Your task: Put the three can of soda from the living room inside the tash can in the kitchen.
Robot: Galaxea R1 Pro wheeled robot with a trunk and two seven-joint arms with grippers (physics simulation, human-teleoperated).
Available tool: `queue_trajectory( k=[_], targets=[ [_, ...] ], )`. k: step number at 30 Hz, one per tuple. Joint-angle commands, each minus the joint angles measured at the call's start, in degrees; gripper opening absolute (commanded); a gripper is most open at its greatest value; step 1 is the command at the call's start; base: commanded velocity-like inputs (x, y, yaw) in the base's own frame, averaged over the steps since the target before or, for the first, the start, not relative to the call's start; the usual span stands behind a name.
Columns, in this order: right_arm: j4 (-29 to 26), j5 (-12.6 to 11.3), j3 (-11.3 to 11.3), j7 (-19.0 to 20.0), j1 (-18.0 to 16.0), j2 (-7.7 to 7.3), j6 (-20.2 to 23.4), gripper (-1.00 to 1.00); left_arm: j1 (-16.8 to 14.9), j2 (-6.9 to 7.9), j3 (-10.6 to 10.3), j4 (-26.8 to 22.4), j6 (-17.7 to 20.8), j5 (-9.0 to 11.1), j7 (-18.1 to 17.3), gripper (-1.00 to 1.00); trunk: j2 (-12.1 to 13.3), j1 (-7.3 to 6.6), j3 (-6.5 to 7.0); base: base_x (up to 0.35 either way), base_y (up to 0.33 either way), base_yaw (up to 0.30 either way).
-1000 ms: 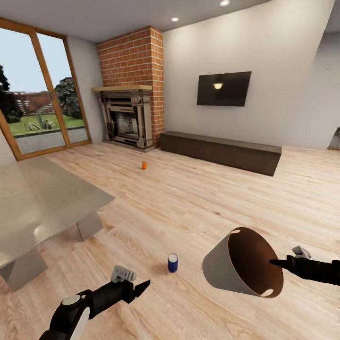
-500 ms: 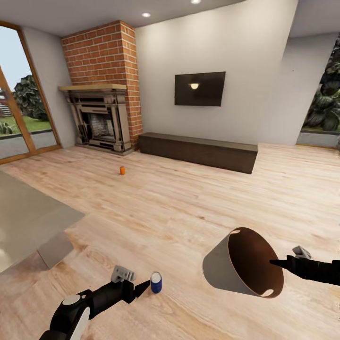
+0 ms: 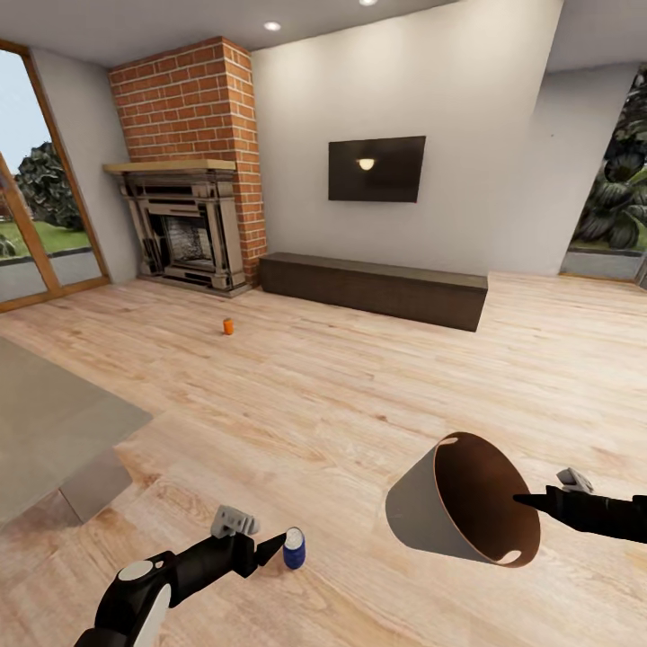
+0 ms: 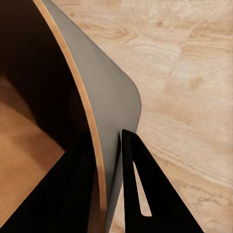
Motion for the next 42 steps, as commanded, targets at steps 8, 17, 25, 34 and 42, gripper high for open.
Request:
queue_trajectory(
  k=[8,17,25,34,42],
  targets=[
    [-0.1,-1.1,0.0,0.3,0.0,0.05,0.9,-1.0,0.0,-2.48,0.0,0.9,0.0,-7.3,0.5,1.0,0.0,0.0,0.01,0.162,-0.157,0.0],
    [-0.1,-1.1,0.0,0.3,0.0,0.07,0.9,-1.0,0.0,-3.01,0.0,1.1,0.0,-8.6,0.5,1.0,0.0,0.0,0.01,0.213,-0.173,0.0],
    [-0.1,-1.1,0.0,0.3,0.0,0.03,0.9,-1.0,0.0,-3.02,0.0,1.1,0.0,-8.6,0.5,1.0,0.0,0.0,0.01,0.214,-0.171,0.0],
    [-0.1,-1.1,0.0,0.3,0.0,0.01,0.9,-1.0,0.0,-3.02,0.0,1.1,0.0,-8.6,0.5,1.0,0.0,0.0,0.01,0.214,-0.164,0.0],
    [-0.1,-1.1,0.0,0.3,-0.1,0.02,0.9,-1.0,0.0,-3.02,0.0,1.1,0.0,-8.6,0.5,1.0,0.0,0.0,0.01,0.213,-0.148,0.0]
  ],
)
